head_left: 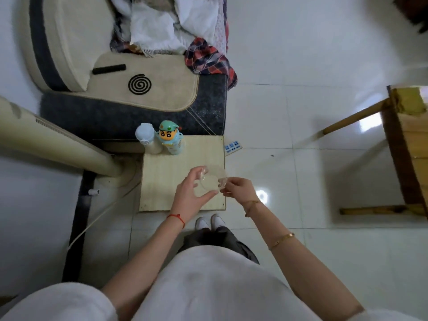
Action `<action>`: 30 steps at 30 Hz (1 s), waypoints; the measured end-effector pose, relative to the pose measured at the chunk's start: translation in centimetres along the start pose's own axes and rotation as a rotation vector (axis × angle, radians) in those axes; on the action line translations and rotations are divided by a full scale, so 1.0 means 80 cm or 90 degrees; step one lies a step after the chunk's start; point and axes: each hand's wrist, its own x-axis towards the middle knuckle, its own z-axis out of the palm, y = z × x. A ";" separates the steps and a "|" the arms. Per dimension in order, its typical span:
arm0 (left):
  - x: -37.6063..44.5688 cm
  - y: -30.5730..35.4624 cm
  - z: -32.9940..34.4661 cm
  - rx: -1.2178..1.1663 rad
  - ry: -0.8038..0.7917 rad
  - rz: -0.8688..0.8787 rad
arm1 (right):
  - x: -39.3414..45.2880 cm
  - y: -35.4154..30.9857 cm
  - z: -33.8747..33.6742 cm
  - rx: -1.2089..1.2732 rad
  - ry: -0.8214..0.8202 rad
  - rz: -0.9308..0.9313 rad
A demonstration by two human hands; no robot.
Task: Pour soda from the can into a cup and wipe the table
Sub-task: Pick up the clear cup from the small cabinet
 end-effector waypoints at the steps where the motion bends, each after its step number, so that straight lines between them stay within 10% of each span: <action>1: -0.006 0.010 0.001 -0.002 -0.012 0.008 | -0.014 0.000 -0.007 0.012 0.008 -0.002; 30: -0.197 0.282 0.360 0.055 -0.498 0.311 | -0.358 0.237 -0.361 0.450 0.413 -0.063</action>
